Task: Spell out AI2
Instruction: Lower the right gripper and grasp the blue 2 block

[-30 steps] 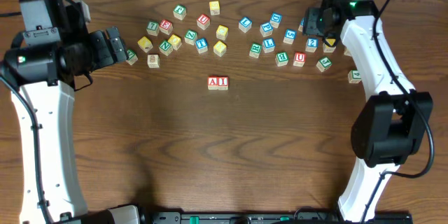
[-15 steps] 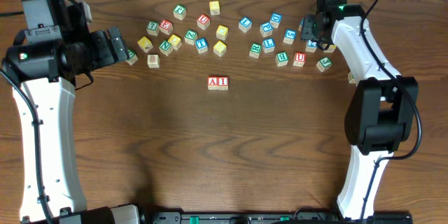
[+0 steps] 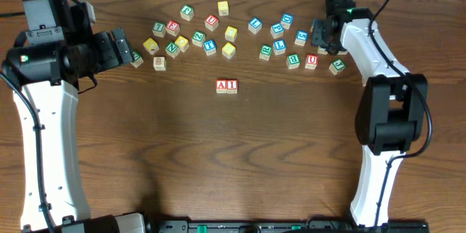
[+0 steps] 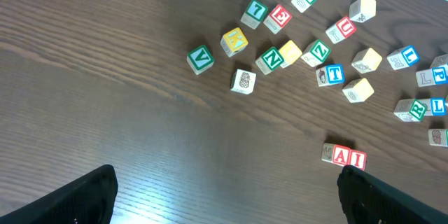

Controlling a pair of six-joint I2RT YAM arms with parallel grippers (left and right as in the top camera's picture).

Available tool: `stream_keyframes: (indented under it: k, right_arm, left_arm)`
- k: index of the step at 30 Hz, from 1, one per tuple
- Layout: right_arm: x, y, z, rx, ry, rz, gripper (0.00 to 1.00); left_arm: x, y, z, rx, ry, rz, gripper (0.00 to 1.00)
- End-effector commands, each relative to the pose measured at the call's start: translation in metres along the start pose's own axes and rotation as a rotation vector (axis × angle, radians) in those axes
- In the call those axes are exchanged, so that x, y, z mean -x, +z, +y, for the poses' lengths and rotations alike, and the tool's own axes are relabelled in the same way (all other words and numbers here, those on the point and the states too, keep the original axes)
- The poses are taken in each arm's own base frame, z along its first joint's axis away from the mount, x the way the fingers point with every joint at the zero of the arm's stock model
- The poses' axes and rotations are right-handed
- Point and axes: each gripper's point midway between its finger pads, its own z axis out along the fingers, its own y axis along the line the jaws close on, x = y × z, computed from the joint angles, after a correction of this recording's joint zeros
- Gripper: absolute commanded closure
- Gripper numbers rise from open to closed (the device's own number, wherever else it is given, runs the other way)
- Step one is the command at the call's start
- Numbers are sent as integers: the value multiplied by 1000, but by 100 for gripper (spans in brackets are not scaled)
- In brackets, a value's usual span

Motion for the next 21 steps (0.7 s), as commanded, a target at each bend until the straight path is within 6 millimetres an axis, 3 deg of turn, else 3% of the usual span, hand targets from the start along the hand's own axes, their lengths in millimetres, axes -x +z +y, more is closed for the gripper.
stream_keyframes:
  k: [1, 14, 21]
  right_arm:
    - [-4, 14, -8, -27, 25, 20, 48]
    - [-8, 32, -10, -29, 18, 34, 55]
    - [-8, 35, -10, -29, 19, 33, 64]
  left_arm:
    - [2, 2, 1, 3, -3, 0, 1]
    - [2, 2, 1, 3, -3, 0, 1]
    - [2, 2, 1, 3, -3, 0, 1]
